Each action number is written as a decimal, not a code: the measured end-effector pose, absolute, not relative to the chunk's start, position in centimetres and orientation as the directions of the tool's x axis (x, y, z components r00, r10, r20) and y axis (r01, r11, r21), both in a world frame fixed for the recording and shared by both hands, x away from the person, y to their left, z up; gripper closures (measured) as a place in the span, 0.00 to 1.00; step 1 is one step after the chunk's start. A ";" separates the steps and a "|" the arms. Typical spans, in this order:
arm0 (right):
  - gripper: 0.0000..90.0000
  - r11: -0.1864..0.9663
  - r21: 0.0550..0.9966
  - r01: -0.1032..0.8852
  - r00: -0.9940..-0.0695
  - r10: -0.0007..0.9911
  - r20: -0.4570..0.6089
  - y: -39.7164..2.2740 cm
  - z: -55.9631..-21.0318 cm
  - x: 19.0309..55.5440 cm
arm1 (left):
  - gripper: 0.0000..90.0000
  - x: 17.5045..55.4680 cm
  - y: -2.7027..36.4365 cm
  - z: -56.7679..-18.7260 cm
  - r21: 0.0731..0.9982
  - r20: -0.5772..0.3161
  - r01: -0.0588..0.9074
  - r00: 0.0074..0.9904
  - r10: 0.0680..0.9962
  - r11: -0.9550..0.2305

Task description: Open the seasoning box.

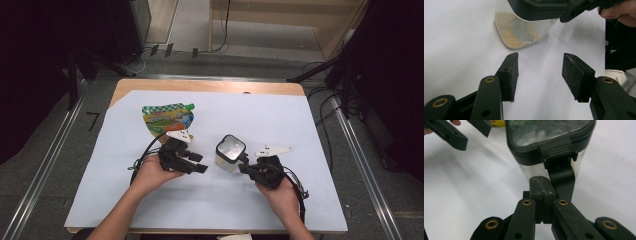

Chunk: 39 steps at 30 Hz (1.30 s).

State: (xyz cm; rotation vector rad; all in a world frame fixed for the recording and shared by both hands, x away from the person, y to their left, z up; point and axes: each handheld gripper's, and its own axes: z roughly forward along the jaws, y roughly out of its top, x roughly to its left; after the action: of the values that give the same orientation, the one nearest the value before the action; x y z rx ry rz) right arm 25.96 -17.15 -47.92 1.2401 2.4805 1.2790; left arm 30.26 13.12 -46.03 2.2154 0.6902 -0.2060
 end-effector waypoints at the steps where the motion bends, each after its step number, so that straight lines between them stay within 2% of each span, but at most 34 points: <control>1: 1.00 0.321 0.715 0.622 -0.667 0.695 0.268 -17.1 -47.9 26.0 | 0.53 30.3 13.1 -46.0 0.646 -0.357 0.540 0.839 0.411 -0.540; 15: 1.00 0.322 0.698 0.639 -0.644 0.720 0.258 -18.8 -47.9 27.5 | 0.43 30.3 12.0 -46.3 0.651 -0.379 0.534 0.845 0.378 -0.540; 24: 1.00 0.306 0.693 0.653 -0.622 0.739 0.259 -19.9 -47.9 28.6 | 0.32 30.3 10.7 -45.2 0.675 -0.347 0.494 0.868 0.356 -0.548; 27: 1.00 0.305 0.689 0.657 -0.616 0.744 0.258 -20.0 -48.0 29.1 | 0.31 30.6 10.5 -44.9 0.659 -0.386 0.518 0.855 0.345 -0.546; 34: 1.00 0.302 0.679 0.669 -0.607 0.749 0.266 -20.4 -47.8 30.2 | 0.29 31.5 9.0 -43.5 0.671 -0.334 0.474 0.880 0.338 -0.570; 36: 1.00 0.303 0.666 0.682 -0.608 0.740 0.286 -20.8 -47.6 30.4 | 0.28 32.2 7.9 -42.9 0.674 -0.297 0.439 0.897 0.327 -0.594; 39: 1.00 0.289 0.658 0.695 -0.599 0.739 0.308 -21.3 -47.2 30.3 | 0.26 32.7 7.4 -42.7 0.680 -0.287 0.430 0.901 0.324 -0.593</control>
State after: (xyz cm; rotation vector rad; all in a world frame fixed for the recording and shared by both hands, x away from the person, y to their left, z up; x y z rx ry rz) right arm 30.34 -21.29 -47.19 1.3792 2.4772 1.2193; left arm 32.68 7.43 -42.69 2.2536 0.5363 -0.1689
